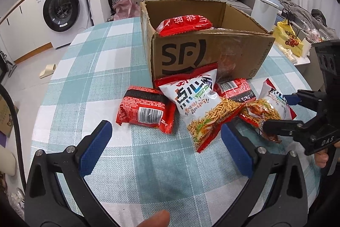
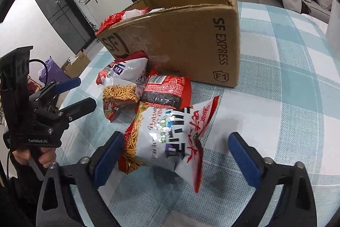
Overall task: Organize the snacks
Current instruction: 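Grasp the white noodle-snack bag with red print using the right gripper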
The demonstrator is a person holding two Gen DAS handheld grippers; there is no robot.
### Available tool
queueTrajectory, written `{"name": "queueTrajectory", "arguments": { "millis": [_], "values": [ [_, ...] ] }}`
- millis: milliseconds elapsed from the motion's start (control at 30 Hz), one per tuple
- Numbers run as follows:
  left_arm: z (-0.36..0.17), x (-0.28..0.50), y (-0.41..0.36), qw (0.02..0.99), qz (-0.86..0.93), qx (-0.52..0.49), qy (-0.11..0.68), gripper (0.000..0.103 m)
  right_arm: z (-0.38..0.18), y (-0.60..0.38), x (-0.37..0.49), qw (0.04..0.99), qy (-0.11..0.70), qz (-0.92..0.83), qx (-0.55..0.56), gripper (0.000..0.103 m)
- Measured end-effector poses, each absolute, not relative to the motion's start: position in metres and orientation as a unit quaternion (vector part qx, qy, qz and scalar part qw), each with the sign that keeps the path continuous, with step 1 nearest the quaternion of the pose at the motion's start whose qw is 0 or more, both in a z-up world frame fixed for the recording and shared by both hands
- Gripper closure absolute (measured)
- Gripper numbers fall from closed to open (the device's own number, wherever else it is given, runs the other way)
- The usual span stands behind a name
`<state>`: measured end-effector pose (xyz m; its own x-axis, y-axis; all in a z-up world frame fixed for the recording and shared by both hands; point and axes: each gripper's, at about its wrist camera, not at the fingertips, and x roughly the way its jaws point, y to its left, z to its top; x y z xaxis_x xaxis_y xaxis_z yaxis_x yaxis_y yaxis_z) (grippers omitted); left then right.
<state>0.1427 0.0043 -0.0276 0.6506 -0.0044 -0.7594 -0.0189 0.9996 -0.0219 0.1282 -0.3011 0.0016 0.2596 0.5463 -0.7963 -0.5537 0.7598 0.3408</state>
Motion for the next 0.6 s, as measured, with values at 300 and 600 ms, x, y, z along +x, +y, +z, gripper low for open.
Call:
{"name": "queueTrajectory", "arguments": {
  "millis": [300,600],
  "values": [
    [-0.0309,0.146,0.0055,0.905,0.002,-0.019,0.424,0.001,-0.0028,-0.2976,0.1282,0.785,0.498,0.368,0.008,0.033],
    [-0.036,0.1479,0.0061,0.904,0.002,-0.019,0.427,0.001,0.0039,-0.2955,0.1241,0.797,0.48,0.366,-0.001,0.045]
  ]
}}
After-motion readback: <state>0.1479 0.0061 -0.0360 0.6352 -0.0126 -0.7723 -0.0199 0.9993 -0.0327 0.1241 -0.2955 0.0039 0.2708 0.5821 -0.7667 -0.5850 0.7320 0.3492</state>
